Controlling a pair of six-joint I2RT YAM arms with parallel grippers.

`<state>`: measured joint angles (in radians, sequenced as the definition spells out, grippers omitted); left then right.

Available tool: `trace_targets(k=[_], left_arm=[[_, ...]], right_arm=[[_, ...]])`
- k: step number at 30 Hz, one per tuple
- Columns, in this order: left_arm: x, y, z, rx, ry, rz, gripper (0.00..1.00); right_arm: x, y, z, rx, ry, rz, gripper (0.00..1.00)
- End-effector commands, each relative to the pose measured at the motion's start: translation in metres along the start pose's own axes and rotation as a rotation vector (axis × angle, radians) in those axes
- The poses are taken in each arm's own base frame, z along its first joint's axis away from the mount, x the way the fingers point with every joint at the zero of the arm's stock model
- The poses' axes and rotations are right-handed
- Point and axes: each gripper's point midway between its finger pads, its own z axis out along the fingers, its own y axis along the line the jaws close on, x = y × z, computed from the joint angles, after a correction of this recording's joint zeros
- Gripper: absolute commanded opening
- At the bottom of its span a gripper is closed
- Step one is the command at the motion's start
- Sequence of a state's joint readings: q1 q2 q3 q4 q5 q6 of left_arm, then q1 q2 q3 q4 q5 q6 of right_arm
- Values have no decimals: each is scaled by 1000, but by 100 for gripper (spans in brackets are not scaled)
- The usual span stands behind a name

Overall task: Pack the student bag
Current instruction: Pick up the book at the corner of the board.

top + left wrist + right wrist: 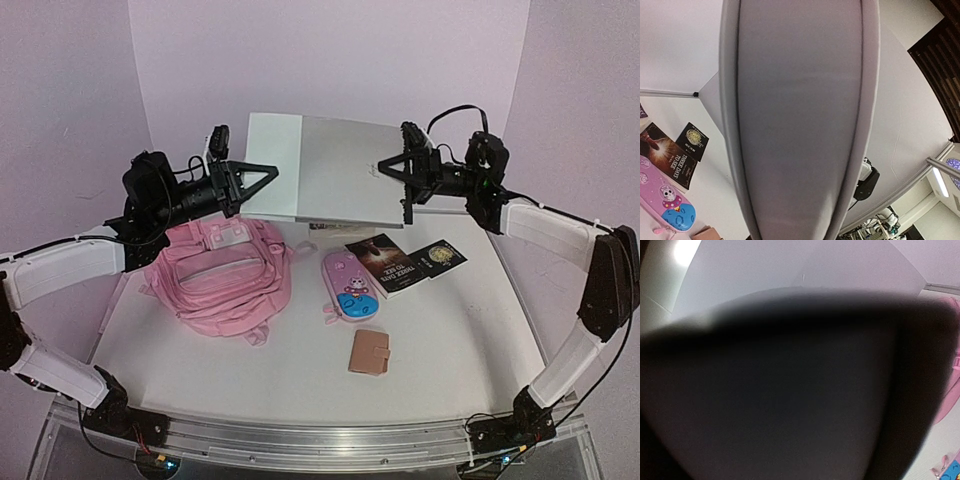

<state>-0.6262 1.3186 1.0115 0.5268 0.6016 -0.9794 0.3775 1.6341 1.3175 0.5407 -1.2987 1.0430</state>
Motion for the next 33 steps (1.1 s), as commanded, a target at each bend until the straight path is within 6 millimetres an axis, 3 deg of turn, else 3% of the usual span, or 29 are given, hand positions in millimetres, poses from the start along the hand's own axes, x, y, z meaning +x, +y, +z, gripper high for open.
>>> trace_targets(k=[1,5,9,14,19,23,28,33], left_arm=[[-19,8,-4,-80,-77,11,35],[-22,35,-13,-278,-86,8,57],[-23,65,-43,-550,-96,33,69],[-16,96,-90,-861,-58,89,81],[15,138,-114,-1096,148,89,82],[54,166,-120,-1234,380,120,80],[87,173,-119,-1354,639,242,73],[107,182,-120,-1357,825,275,65]], right_arm=[[1,20,-3,-29,-11,-48,39],[2,14,-4,-13,-30,-28,17],[-2,6,-7,6,-57,-15,10],[-23,-16,-29,71,-149,12,9],[-21,-56,-46,146,-213,99,7],[3,-90,-51,200,-221,180,7],[31,-121,-57,260,-214,256,6],[46,-131,-60,292,-196,274,6]])
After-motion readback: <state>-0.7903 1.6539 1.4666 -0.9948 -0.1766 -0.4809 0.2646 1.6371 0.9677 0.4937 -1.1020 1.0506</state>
